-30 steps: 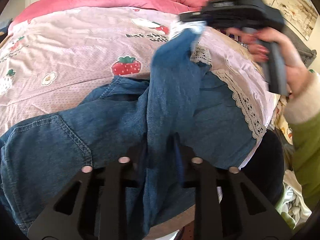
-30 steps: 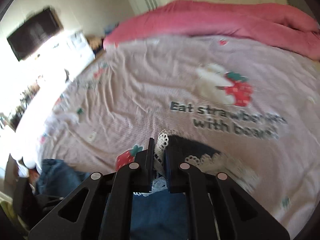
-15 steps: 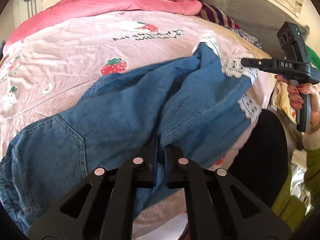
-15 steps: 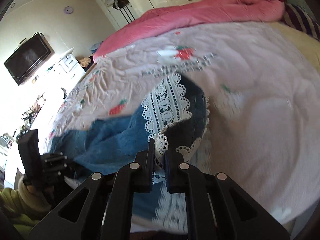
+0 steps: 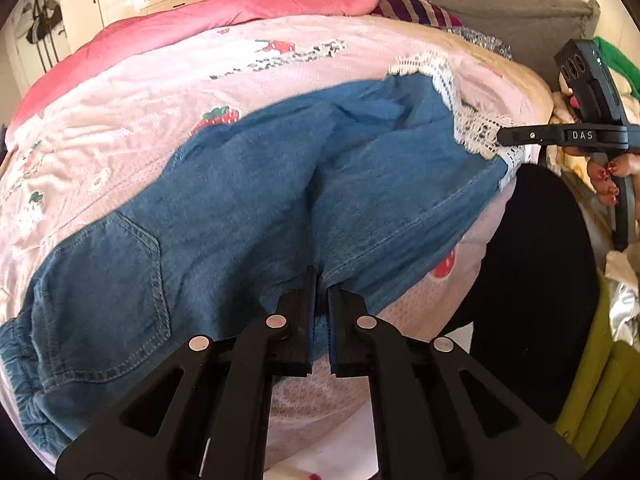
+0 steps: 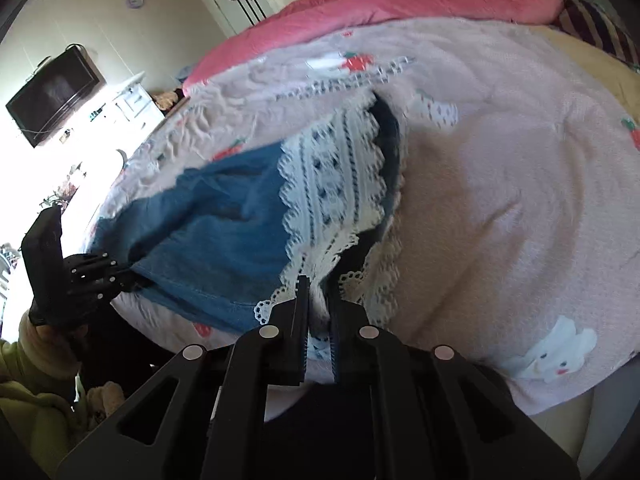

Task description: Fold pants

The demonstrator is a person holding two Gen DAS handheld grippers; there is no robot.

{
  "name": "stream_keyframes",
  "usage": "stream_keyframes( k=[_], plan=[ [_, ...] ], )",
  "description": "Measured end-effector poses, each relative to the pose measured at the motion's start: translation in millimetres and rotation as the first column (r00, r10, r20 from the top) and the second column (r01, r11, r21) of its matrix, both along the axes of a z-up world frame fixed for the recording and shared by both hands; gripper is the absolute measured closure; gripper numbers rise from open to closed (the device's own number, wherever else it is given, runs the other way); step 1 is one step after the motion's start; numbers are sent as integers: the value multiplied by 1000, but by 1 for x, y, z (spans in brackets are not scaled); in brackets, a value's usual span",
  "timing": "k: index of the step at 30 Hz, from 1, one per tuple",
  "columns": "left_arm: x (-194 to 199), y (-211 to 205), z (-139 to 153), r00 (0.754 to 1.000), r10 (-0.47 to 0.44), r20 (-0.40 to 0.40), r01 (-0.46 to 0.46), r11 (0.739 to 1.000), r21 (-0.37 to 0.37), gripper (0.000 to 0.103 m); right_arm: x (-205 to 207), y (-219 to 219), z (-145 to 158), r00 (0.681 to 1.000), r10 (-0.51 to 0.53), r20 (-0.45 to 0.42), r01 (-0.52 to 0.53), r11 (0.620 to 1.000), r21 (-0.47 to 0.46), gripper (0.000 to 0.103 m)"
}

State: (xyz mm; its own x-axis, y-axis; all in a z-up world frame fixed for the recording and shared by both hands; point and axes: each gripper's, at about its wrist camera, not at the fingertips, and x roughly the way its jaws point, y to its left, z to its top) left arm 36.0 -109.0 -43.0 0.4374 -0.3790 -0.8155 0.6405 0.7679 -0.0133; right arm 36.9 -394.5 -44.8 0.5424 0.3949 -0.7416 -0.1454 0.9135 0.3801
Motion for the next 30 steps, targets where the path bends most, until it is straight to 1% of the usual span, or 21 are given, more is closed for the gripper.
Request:
stream_keyframes(
  k=[2,3,5,6,7,9,11,13,14,16,17,18,20,21,22,23,25,26,27,29,30],
  plan=[
    [-3,-1,-4,1000,-11,-1,11,1000,8,103,-3,-2,-3,1000,-6,-7,6,1000,-16,92],
    [-4,-1,-6,1000,-19,-1,19,1000,12,101,-5,-4,-5,1000,-13,-13,12,1000,-20,89],
    [-5,0,-8,1000,-21,-3,21,1000,12,101,-9,-9,-6,999,-33,-28,32,999,-26,74],
    [-5,2,-8,1000,-23,-5,24,1000,9,101,-12,-12,-5,998,-48,-38,46,998,-43,58],
    [-5,3,-7,1000,-23,-4,23,1000,5,101,-14,-15,-4,997,-59,-41,57,997,-50,57],
    [-7,6,-5,1000,-27,-5,27,1000,-7,100,-17,-18,4,997,-72,-29,71,997,-32,57],
    [-10,10,-1,1000,-28,-4,28,1000,-13,99,-17,-16,25,997,-74,34,74,997,-19,55],
    [-15,17,4,999,-30,-10,30,999,-34,95,-10,-6,43,995,-47,89,48,999,-16,44],
    [-17,23,7,1000,-25,-17,24,999,-46,93,0,8,54,993,-8,119,11,1000,-23,43],
    [-22,34,14,1000,3,-6,-3,999,-44,86,21,37,67,986,79,144,-74,997,-34,43],
    [-24,43,21,1000,23,5,-23,998,-57,85,30,50,70,982,115,150,-110,993,-40,43],
    [-24,50,25,999,44,13,-44,997,-64,83,46,73,74,972,178,154,-173,984,-51,43],
    [-25,70,39,991,120,52,-116,991,-62,77,77,117,75,948,278,153,-268,960,-82,42],
    [-23,80,46,984,159,76,-155,986,-56,68,89,133,74,939,315,142,-305,948,-86,42],
    [-20,88,50,976,195,94,-191,980,-47,65,103,150,72,931,344,125,-335,938,-86,42],
    [-15,100,54,965,237,110,-235,971,-36,65,123,169,66,925,370,91,-363,928,-79,42],
    [-3,116,57,949,298,102,-295,954,-45,65,148,191,58,917,398,41,-394,916,-71,42],
    [2,121,56,944,315,97,-312,949,-49,64,162,204,53,915,404,13,-401,912,-81,43],
    [8,129,52,937,339,85,-335,941,-50,64,169,212,49,913,409,-8,-408,909,-86,42],
    [17,138,40,921,386,59,-386,922,-5,63,188,223,39,911,409,-58,-413,906,-95,42],
    [20,144,31,912,408,32,-409,913,11,63,193,226,35,909,409,-76,-415,905,-95,42]
  ],
)
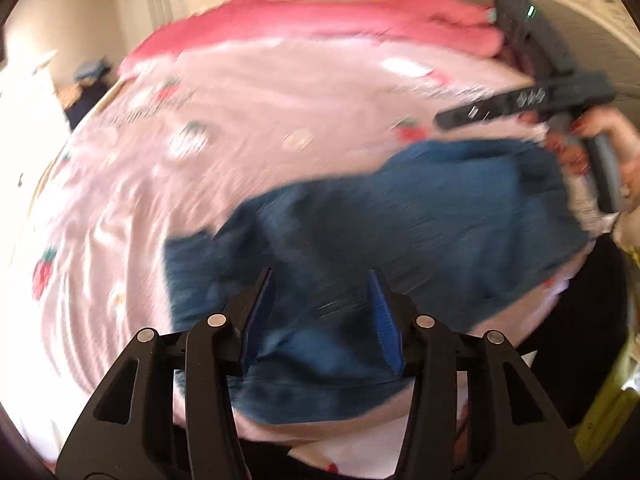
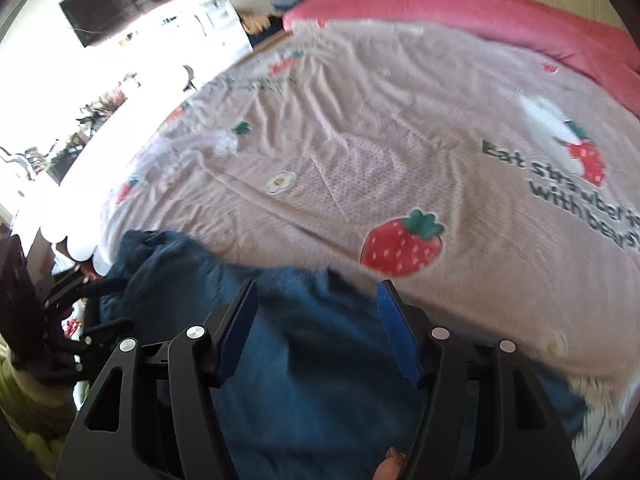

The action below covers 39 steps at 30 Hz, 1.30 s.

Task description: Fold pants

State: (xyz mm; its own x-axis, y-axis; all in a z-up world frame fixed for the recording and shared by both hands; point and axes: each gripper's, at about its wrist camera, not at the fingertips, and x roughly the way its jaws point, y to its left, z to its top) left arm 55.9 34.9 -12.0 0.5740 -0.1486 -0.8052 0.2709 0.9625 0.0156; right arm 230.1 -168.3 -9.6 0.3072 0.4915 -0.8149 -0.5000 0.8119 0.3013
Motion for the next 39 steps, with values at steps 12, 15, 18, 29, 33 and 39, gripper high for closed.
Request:
stream_keyframes(
  k=[12,15,18,29,33,39],
  plan=[
    [-8,39,-23,998,11,-55,-17,993,-119,66,19,10,-13,998,-57,-13,57,998,9,96],
    [-6,38,-22,999,17,-47,-22,994,-111,66,28,15,-17,997,-71,7,71,997,3,97],
    [3,39,-21,999,18,-33,-21,994,-109,66,38,17,-36,996,-88,-5,88,996,-13,97],
    [-4,59,5,997,75,23,-69,978,-196,50,-44,-47,23,981,-118,152,95,984,152,48],
    [-21,72,22,987,146,66,-135,979,-151,36,-107,-47,24,979,-18,204,-1,995,97,46],
    [-43,98,18,973,229,5,-225,959,-172,31,-172,-20,0,953,106,284,-99,994,-41,41]
  ],
)
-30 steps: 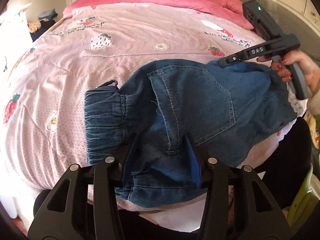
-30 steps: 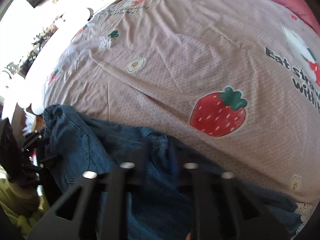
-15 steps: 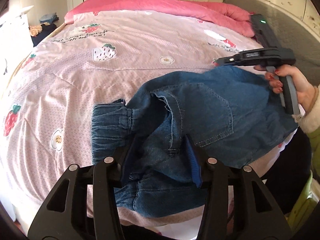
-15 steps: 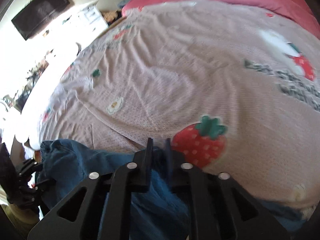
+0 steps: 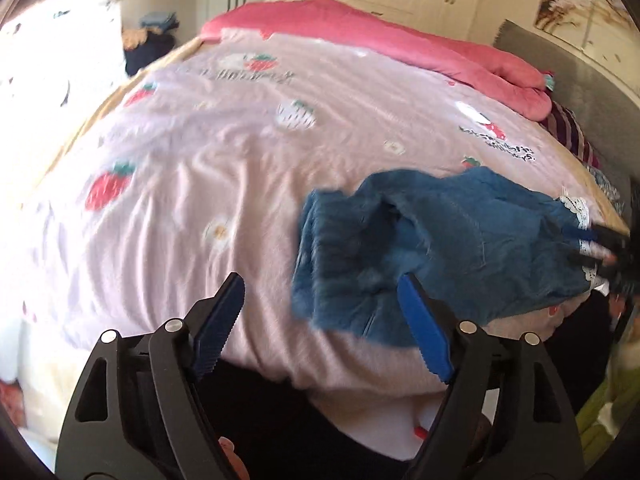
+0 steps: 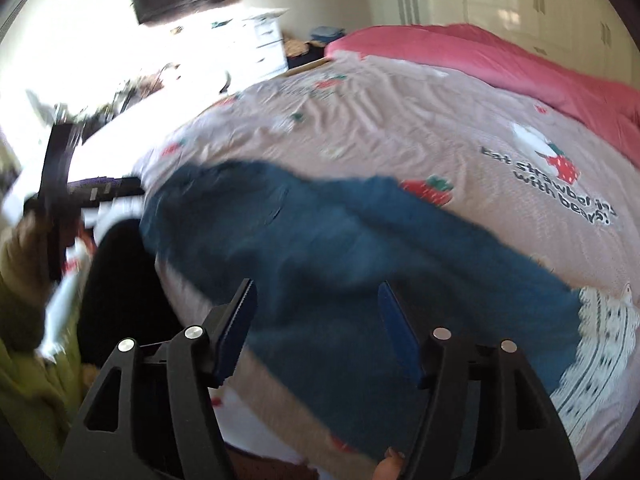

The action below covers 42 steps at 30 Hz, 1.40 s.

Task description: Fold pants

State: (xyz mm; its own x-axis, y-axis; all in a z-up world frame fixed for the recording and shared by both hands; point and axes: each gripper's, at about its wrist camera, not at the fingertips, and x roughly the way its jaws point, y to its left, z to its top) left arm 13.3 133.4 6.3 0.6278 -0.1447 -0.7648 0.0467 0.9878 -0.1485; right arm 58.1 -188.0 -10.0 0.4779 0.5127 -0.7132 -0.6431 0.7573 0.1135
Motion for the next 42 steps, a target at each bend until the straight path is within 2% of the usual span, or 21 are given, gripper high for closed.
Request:
stream_keyframes(
  k=[4,9,14,17,18,19,21,22,25,27,31,35,37,39,41,42],
  plan=[
    [-8,11,-16,997,12,-73,-21,992,-125,31,-25,15,-15,998,46,36,-44,997,-70,41],
    [-3,8,-30,993,-9,-120,-18,974,-227,32,-33,25,-26,996,70,58,-62,991,-117,40],
    [15,5,-43,985,-27,-172,-33,942,-335,50,-31,32,-33,994,78,76,-64,984,-165,40],
    [25,3,-45,983,-21,-181,-45,936,-350,66,-33,38,-36,990,101,99,-79,975,-206,42],
    [27,2,-44,984,-20,-179,-44,937,-348,82,-32,40,-38,989,107,98,-84,972,-220,53],
    [30,2,-44,984,-25,-176,-40,933,-357,87,-31,42,-41,989,115,88,-91,967,-238,76],
    [35,0,-38,986,-31,-163,-31,931,-364,91,-29,44,-47,990,116,76,-90,956,-278,96],
    [37,-1,-31,989,-34,-147,-20,934,-356,93,-28,44,-48,992,110,67,-87,958,-274,98],
    [41,0,-12,995,-33,-91,1,943,-334,93,-29,40,-40,992,113,63,-97,970,-221,98],
    [43,4,-11,996,-33,-87,3,946,-325,93,-32,44,-43,989,131,69,-109,962,-252,98],
    [39,12,-32,990,-25,-137,-21,947,-322,93,-33,50,-58,989,143,35,-128,952,-278,98],
    [32,25,-45,988,-15,-153,-42,931,-362,92,-33,49,-61,990,138,15,-130,958,-254,97],
    [32,28,-44,989,-14,-149,-43,927,-373,91,-34,47,-60,989,146,-6,-144,962,-232,94],
    [31,25,-41,990,-16,-143,-36,935,-353,90,-33,42,-58,990,136,-25,-138,970,-198,94],
    [27,22,-36,991,-13,-134,-31,948,-318,85,-32,34,-52,991,119,-54,-125,982,-144,92],
    [24,22,-31,992,-3,-122,-33,955,-294,79,-32,28,-46,991,109,-76,-115,989,-91,88]
  ],
)
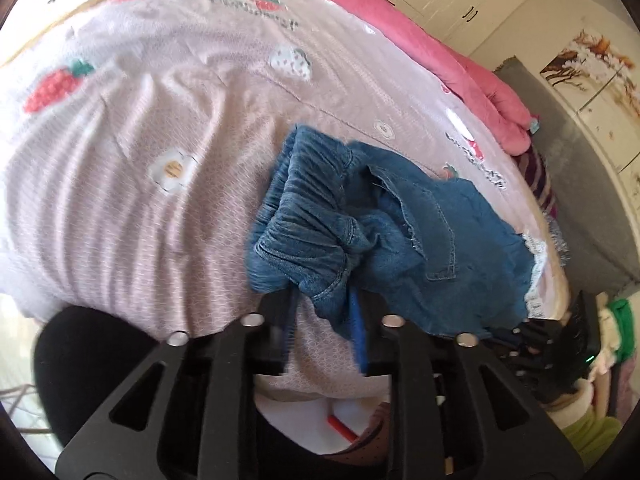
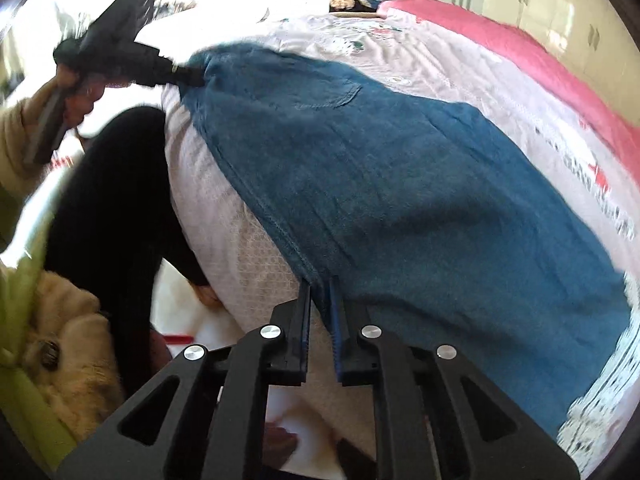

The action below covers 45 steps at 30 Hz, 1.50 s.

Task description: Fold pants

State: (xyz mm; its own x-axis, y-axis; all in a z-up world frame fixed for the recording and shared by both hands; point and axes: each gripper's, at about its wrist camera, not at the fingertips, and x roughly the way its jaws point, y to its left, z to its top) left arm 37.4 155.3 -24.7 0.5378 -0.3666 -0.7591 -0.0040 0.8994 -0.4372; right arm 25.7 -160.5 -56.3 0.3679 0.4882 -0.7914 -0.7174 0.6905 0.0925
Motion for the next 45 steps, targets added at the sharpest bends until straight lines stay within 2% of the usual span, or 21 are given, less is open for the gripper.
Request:
stream_keyframes(
  k=[2,4,5,6,8,10,11,15,19,23,26,28,31,34,37,40,45],
  plan=[
    [-6,2,10,1000,7,22,-8,999,42,72,-1,-11,9,999,-9,-32,12,997,72,81],
    [-11,7,19,999,20,42,-23,998,66,69,-4,-25,20,999,-28,-40,32,991,130,62],
    [-13,9,22,998,30,48,-34,996,82,69,-6,-31,24,998,-39,-39,44,987,153,60],
    [-17,10,29,996,56,67,-65,988,139,69,-7,-40,29,997,-60,-38,66,982,177,60],
    [-21,12,39,992,74,98,-91,979,180,69,-6,-55,37,993,-111,-30,115,973,199,57],
    [-22,9,54,987,78,140,-105,976,193,66,-3,-73,44,982,-190,-8,188,960,210,44],
    [-22,4,59,985,67,159,-99,974,203,64,0,-82,46,973,-230,-2,226,951,213,42],
    [-7,-46,74,976,-61,209,12,973,230,53,22,-126,49,909,-417,-25,411,882,230,40],
    [17,-121,67,955,-215,205,162,955,248,48,43,-155,54,856,-516,-31,508,828,237,40],
    [34,-189,46,927,-337,162,300,929,217,47,57,-166,55,858,-512,-45,507,828,241,39],
    [51,-240,30,892,-435,124,406,891,205,47,75,-174,47,851,-516,-97,523,821,229,36],
    [68,-270,18,875,-474,97,448,869,209,47,87,-181,39,832,-545,-106,555,810,192,36],
    [95,-296,-5,877,-478,57,448,853,267,46,96,-193,32,810,-581,-75,586,799,134,35],
    [118,-298,-24,908,-417,38,376,853,363,46,103,-209,21,787,-614,-68,617,781,95,33],
    [132,-283,-35,925,-380,26,352,878,325,46,109,-221,7,772,-634,-55,636,770,48,32],
    [137,-281,-33,927,-372,51,331,874,357,46,111,-222,-1,777,-628,-53,630,775,47,31],
    [152,-281,-35,934,-356,41,321,882,344,46,111,-211,-3,787,-617,2,617,787,-16,30]
  ],
)
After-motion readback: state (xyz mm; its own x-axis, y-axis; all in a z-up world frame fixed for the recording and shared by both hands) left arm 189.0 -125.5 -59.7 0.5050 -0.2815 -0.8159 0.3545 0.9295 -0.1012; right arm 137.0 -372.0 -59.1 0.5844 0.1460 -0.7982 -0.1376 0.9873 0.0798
